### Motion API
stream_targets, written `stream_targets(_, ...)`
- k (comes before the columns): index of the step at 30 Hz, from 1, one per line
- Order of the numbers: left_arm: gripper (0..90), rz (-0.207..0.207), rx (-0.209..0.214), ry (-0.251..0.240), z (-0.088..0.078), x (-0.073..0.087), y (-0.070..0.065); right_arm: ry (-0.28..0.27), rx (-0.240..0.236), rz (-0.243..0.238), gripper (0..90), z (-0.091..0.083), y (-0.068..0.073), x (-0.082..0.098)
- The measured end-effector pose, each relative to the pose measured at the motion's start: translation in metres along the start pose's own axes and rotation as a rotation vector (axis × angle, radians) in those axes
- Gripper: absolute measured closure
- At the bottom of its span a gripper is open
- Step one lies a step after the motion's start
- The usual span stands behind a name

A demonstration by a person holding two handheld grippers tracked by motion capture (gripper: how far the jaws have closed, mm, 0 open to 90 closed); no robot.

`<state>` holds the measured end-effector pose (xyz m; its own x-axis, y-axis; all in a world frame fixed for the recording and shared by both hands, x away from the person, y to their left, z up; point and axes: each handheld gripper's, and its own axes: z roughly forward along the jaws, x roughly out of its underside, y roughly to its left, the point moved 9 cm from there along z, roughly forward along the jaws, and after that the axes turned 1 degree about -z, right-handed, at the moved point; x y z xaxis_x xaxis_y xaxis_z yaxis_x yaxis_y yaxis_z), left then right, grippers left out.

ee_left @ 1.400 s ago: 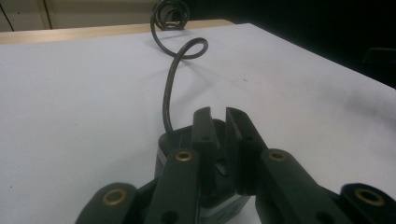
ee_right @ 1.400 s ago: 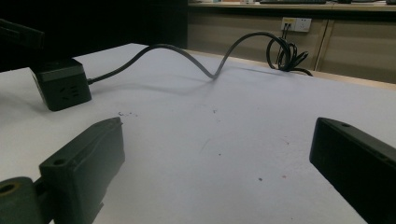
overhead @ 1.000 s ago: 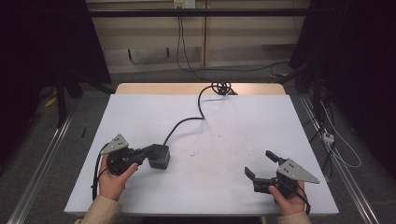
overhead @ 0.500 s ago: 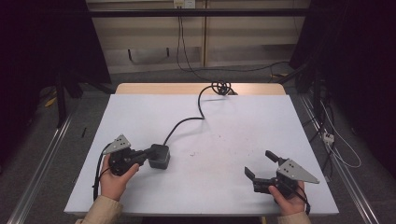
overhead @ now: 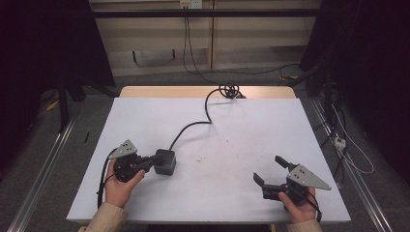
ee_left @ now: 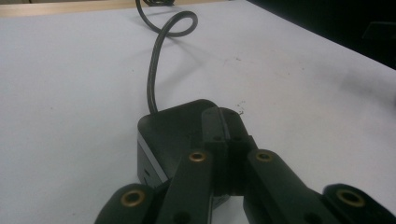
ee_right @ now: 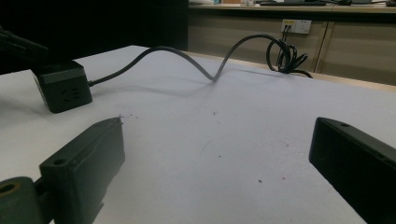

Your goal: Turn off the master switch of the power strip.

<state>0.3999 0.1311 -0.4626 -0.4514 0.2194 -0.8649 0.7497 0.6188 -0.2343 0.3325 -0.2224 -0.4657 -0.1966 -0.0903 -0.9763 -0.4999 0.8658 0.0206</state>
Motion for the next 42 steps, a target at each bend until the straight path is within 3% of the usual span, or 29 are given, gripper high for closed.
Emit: stream_targets(42, 90.0, 0.023, -0.026, 0.022, 0.0049, 0.0022, 0.0015, -0.002, 0.000, -0.003, 2.9, -0.0005, -0.0005, -0.0004)
